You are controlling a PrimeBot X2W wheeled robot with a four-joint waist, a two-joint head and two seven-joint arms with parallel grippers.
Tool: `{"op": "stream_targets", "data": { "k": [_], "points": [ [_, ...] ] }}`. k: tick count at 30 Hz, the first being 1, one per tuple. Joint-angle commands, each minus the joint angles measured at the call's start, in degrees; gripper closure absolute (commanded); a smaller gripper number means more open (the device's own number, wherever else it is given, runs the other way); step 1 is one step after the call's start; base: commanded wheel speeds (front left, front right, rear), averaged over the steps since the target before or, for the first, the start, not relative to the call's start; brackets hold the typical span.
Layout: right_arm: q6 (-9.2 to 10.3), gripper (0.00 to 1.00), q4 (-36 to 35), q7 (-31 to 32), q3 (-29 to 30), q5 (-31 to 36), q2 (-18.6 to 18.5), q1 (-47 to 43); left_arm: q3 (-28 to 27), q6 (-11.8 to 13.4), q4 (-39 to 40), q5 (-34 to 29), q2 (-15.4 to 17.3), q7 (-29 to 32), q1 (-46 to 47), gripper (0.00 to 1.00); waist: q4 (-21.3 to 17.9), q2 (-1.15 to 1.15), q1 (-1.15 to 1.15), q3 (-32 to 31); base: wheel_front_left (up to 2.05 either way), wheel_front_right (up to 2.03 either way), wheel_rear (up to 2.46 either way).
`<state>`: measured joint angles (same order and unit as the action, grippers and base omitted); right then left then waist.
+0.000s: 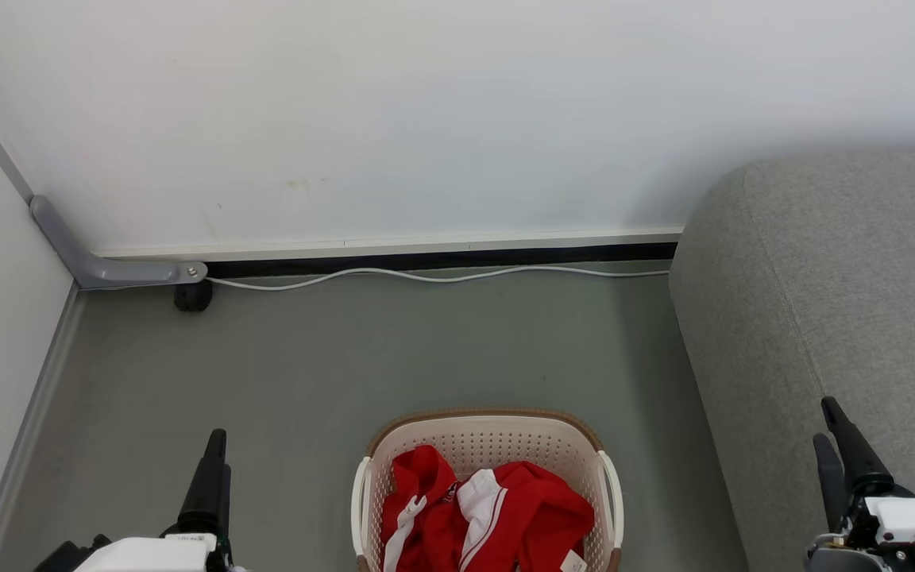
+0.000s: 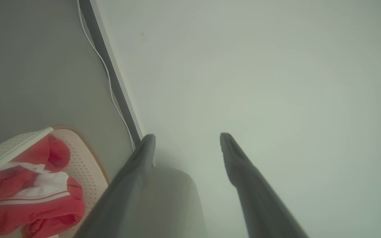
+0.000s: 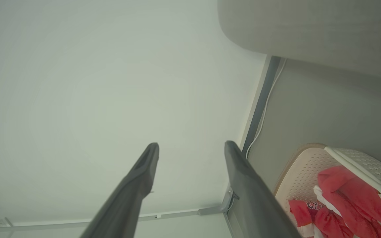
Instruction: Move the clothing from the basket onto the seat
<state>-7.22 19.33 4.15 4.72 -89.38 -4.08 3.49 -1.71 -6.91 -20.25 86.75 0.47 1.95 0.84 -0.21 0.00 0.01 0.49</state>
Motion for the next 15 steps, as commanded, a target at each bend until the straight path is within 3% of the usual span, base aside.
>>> {"op": "stream_targets", "data": {
  "k": [1,15],
  "points": [
    [-0.19,0.0,-1.75,-1.0,-0.65,0.82,-1.64,3.03,-0.14,-0.17,1.48,-1.61,0.62,-0.53,3.07,0.0,-0.01,0.0,-0.01,0.01,0.0,0.0,0.0],
    [-0.2,0.0,-0.24,-5.07,-5.81,5.15,-6.25,6.02,0.44,0.61,1.98,-13.21,0.87,-2.89,4.68,0.0,-0.09,0.0,-0.01,0.08,0.0,0.0,0.0]
  ]
}}
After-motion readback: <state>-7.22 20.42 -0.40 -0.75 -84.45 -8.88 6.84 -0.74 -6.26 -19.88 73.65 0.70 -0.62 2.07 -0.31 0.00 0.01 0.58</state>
